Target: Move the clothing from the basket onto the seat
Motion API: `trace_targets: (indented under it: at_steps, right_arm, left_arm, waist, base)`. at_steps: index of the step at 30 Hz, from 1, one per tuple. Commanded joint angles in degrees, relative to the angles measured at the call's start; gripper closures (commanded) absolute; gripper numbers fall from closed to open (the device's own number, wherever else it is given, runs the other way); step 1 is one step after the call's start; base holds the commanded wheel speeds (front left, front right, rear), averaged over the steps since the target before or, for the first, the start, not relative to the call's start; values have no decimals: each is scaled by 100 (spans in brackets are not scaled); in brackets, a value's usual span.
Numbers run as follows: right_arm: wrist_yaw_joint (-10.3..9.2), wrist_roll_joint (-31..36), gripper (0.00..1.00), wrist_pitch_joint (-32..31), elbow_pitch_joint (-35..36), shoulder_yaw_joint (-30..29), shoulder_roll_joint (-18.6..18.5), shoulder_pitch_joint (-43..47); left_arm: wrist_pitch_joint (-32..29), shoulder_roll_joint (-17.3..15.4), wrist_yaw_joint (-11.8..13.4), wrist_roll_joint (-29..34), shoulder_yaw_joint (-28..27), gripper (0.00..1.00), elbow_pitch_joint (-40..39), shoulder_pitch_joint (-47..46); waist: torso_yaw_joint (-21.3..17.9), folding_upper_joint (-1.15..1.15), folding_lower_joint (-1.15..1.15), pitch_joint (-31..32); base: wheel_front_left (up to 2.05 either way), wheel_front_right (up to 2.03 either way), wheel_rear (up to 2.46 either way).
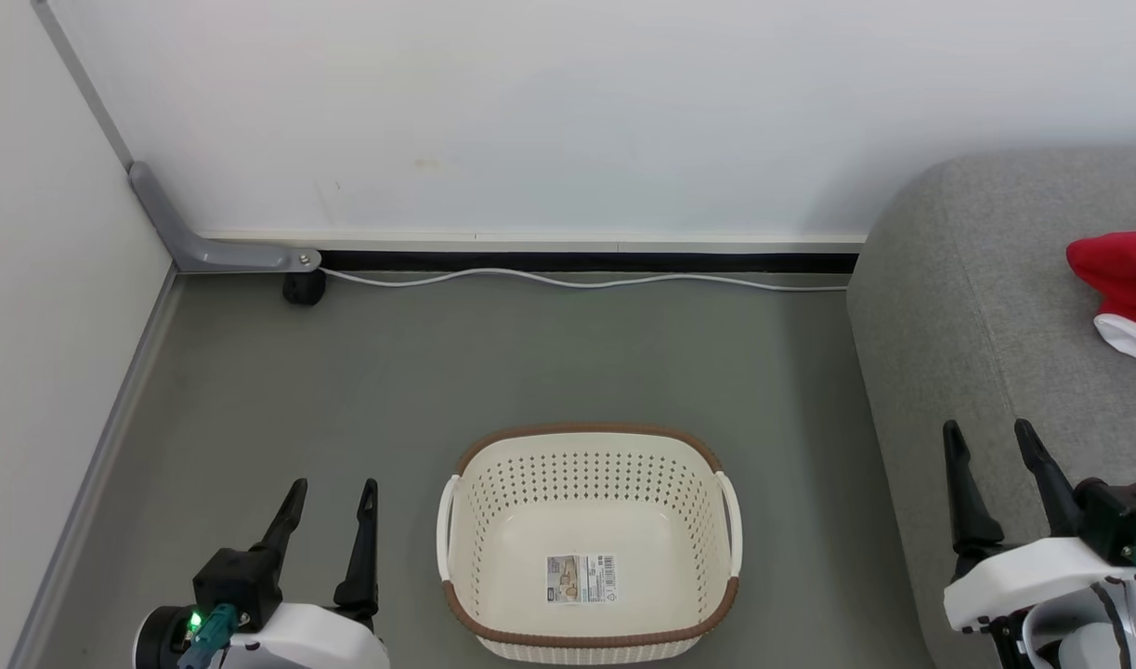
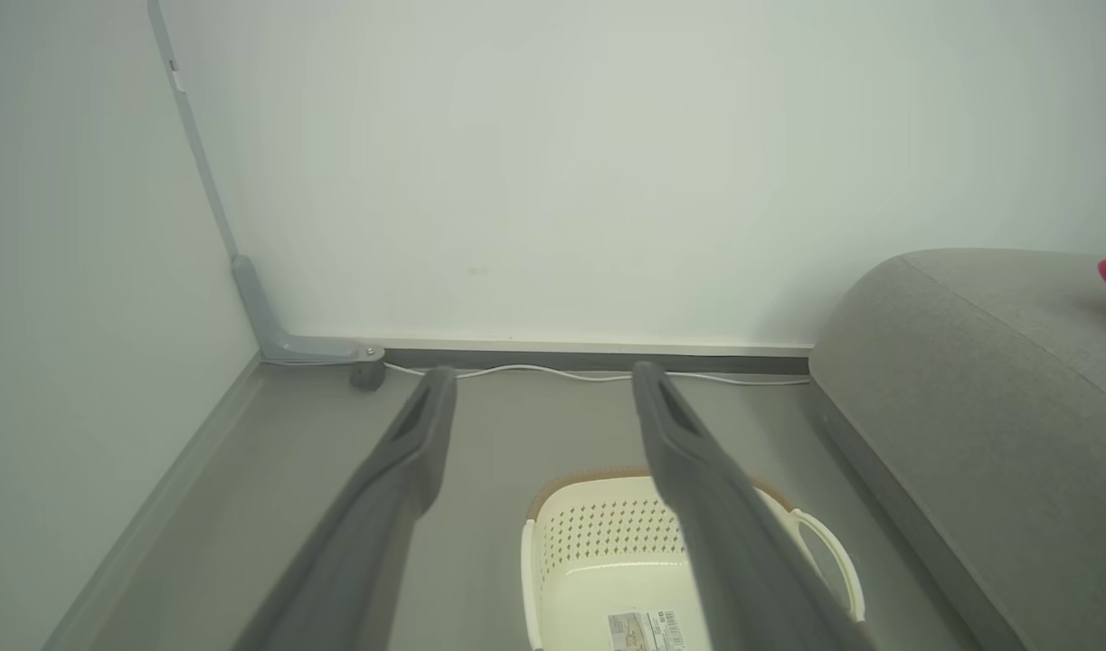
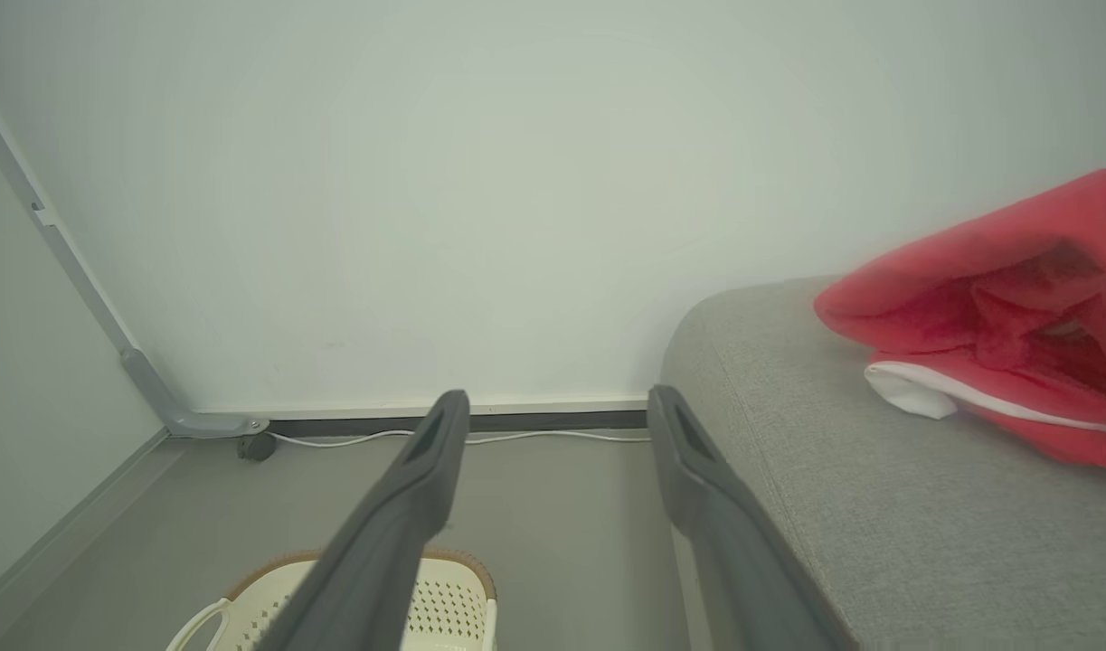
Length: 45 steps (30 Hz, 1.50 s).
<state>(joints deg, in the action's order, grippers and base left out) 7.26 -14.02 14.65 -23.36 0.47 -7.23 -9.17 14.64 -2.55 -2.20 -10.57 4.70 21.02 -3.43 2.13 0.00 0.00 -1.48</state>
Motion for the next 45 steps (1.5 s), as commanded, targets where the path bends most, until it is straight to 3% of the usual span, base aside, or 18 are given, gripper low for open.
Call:
trace_targets:
  at_steps: [1, 31, 39, 40, 45]
  right_arm:
    - [23, 53, 0, 35, 146, 113, -19, -17]
    - [23, 122, 0, 35, 67, 64, 34, 36]
    - [23, 72, 0, 35, 41, 76, 26, 39]
    - [0, 77, 100, -1, -99, -37, 113, 155]
    - [-1, -34, 100, -47, -315, -28, 213, 275]
  left_arm:
    - [36, -34, 1, 7, -193, 0, -154, -63]
    - [36, -33, 228, -266, -29, 0, -215, 58]
    - [36, -33, 144, -322, -13, 0, -195, 59]
    - [-1, 1, 168, -307, 153, 100, -32, 171]
    - [-48, 28, 158, -423, 142, 100, 204, 241]
  waist:
    - [-30, 0, 0, 14]
    - [-167, 0, 0, -77]
    - [-175, 0, 0, -56]
    - [-174, 0, 0, -57]
    - [-173, 0, 0, -55]
  base:
    - [0, 0, 0]
    - [0, 0, 0]
    - [0, 0, 0]
    - [0, 0, 0]
    - [0, 0, 0]
